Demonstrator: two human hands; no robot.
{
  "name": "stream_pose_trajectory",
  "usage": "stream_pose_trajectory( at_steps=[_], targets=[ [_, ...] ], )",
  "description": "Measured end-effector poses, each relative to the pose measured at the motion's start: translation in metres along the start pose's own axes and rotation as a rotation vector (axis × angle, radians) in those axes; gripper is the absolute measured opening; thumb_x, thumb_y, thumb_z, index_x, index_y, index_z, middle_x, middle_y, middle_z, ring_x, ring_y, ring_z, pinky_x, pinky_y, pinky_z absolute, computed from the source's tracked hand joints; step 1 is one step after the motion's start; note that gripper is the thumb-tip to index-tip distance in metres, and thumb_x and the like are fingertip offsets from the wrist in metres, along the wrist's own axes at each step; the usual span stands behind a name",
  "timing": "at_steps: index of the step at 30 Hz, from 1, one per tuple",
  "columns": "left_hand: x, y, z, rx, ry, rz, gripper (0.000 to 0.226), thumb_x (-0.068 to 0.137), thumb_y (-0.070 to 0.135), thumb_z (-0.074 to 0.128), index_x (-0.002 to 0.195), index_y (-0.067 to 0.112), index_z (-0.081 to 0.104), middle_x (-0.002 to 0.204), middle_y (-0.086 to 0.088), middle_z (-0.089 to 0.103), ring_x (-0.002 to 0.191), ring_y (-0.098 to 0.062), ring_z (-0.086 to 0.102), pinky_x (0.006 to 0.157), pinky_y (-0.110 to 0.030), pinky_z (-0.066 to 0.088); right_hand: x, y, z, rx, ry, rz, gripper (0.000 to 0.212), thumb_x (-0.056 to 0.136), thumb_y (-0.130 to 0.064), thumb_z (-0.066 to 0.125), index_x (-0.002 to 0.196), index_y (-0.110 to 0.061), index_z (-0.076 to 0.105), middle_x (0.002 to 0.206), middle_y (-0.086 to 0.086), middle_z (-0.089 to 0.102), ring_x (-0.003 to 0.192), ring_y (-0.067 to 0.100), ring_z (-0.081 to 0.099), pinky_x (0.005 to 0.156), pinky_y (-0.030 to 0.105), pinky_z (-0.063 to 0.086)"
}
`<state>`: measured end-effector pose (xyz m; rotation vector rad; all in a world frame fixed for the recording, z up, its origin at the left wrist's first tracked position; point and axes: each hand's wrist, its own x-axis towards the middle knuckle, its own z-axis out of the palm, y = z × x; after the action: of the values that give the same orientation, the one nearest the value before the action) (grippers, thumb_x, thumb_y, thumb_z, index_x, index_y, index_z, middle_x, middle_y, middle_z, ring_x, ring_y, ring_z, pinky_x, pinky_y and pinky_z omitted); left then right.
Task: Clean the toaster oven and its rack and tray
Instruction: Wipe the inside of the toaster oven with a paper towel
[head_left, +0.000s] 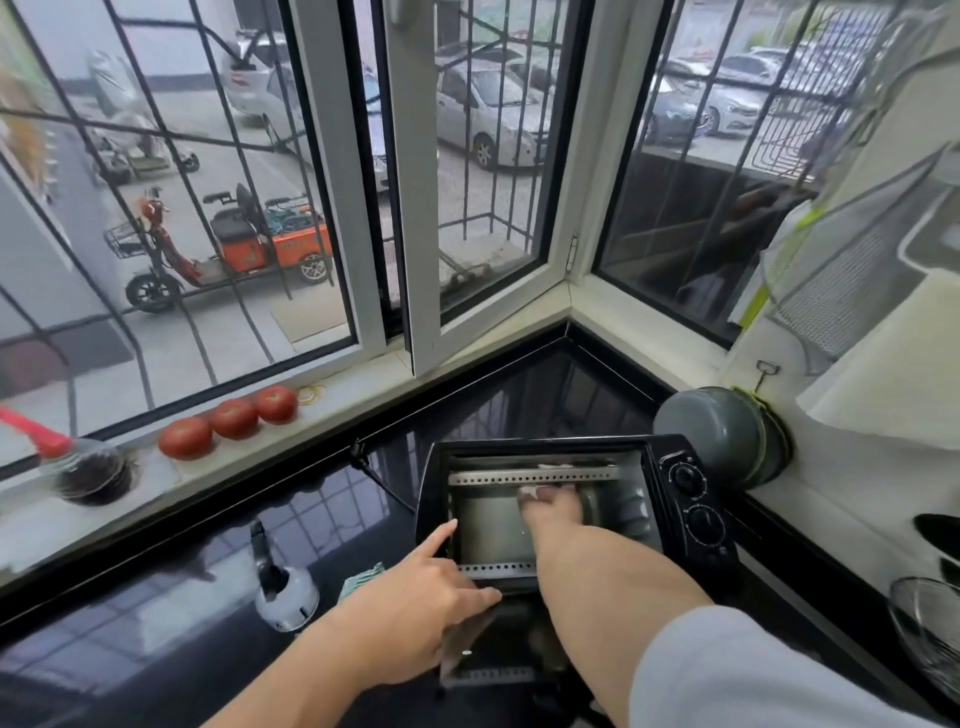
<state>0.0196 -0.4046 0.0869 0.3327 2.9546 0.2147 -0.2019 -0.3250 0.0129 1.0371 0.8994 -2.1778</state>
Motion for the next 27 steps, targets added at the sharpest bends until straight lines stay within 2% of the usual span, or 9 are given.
stream_pose_trajectory(
  at_steps=[4, 7, 9, 12, 15, 18, 21, 25, 27],
  targets=[
    [0.003, -0.003, 0.005, -0.008, 0.008, -0.007, 0.059, 0.095, 0.018, 0.047, 0.153, 0.03, 0.046, 0.118, 0.006, 0.069, 0.115, -0.015, 0.06, 0.126, -0.045, -0.017, 0.001, 0.009, 0.006, -0.263, 0.039, -0.075, 0.029, 0.076, 0.009, 0.03, 0.067, -0.017, 0.033, 0.047, 0.003, 0.04, 0.053, 0.016, 0.036, 0.05, 0.017, 0.042],
    [0.004, -0.006, 0.005, -0.003, -0.014, -0.004, 0.062, 0.093, 0.024, 0.036, 0.154, 0.032, 0.045, 0.124, 0.01, 0.068, 0.12, -0.012, 0.058, 0.126, -0.045, -0.017, -0.013, 0.019, 0.012, -0.312, -0.028, 0.053, 0.027, 0.093, 0.008, 0.027, 0.075, -0.001, 0.046, 0.088, 0.016, 0.051, 0.088, 0.032, 0.055, 0.102, 0.035, 0.046],
    [0.004, -0.006, 0.005, 0.008, -0.022, 0.006, 0.063, 0.09, 0.023, 0.034, 0.15, 0.032, 0.049, 0.117, 0.012, 0.069, 0.113, -0.012, 0.061, 0.127, -0.048, -0.012, -0.02, 0.032, 0.013, -0.414, -0.069, 0.16, 0.029, 0.097, 0.009, 0.025, 0.085, 0.006, 0.051, 0.097, 0.023, 0.053, 0.111, 0.041, 0.053, 0.108, 0.043, 0.041],
    [0.006, -0.007, 0.006, 0.002, -0.003, 0.012, 0.063, 0.084, 0.022, 0.029, 0.14, 0.03, 0.057, 0.101, 0.009, 0.068, 0.099, -0.016, 0.062, 0.128, -0.053, -0.005, -0.026, 0.044, 0.017, -0.587, -0.158, 0.239, 0.039, 0.098, 0.012, 0.017, 0.079, 0.009, 0.052, 0.073, 0.022, 0.056, 0.08, 0.039, 0.052, 0.101, 0.047, 0.035],
    [0.006, -0.009, 0.01, -0.023, 0.025, 0.009, 0.061, 0.084, 0.015, 0.038, 0.141, 0.031, 0.055, 0.097, 0.01, 0.065, 0.097, -0.016, 0.062, 0.127, -0.048, -0.01, -0.021, 0.046, 0.017, -0.545, -0.246, 0.237, 0.045, 0.096, 0.016, 0.014, 0.08, 0.012, 0.055, 0.057, 0.024, 0.064, 0.077, 0.039, 0.052, 0.103, 0.048, 0.035],
    [0.007, -0.009, 0.02, 0.087, 0.097, 0.069, 0.057, 0.08, 0.016, 0.046, 0.131, 0.034, 0.062, 0.081, 0.015, 0.06, 0.082, -0.008, 0.063, 0.126, -0.053, 0.012, -0.013, 0.046, 0.012, -0.446, -0.217, 0.195, 0.041, 0.087, 0.024, 0.018, 0.085, 0.011, 0.056, 0.063, 0.026, 0.067, 0.081, 0.041, 0.053, 0.095, 0.045, 0.048],
    [0.01, -0.014, 0.026, 0.18, 0.13, 0.053, 0.052, 0.076, 0.026, 0.045, 0.122, 0.04, 0.065, 0.071, 0.02, 0.057, 0.072, 0.003, 0.06, 0.118, -0.05, 0.035, -0.001, 0.039, 0.009, -0.264, -0.153, 0.18, 0.038, 0.083, 0.025, 0.023, 0.089, 0.007, 0.055, 0.08, 0.024, 0.065, 0.085, 0.04, 0.055, 0.113, 0.047, 0.036],
    [0.01, -0.019, 0.026, 0.006, 0.056, 0.028, 0.056, 0.09, 0.025, 0.039, 0.142, 0.036, 0.054, 0.108, 0.014, 0.071, 0.106, -0.009, 0.066, 0.13, -0.046, -0.001, 0.014, 0.019, 0.007, -0.215, -0.09, 0.171, 0.03, 0.094, 0.017, 0.024, 0.087, 0.006, 0.051, 0.096, 0.021, 0.055, 0.128, 0.033, 0.048, 0.112, 0.048, 0.035],
    [0.009, -0.016, 0.022, -0.033, 0.05, -0.008, 0.057, 0.094, 0.021, 0.038, 0.148, 0.034, 0.051, 0.117, 0.01, 0.07, 0.113, -0.013, 0.063, 0.126, -0.041, -0.012, 0.01, 0.002, 0.004, -0.256, -0.072, 0.089, 0.029, 0.097, 0.013, 0.024, 0.082, 0.005, 0.048, 0.106, 0.022, 0.051, 0.109, 0.035, 0.052, 0.115, 0.049, 0.032]
  ],
)
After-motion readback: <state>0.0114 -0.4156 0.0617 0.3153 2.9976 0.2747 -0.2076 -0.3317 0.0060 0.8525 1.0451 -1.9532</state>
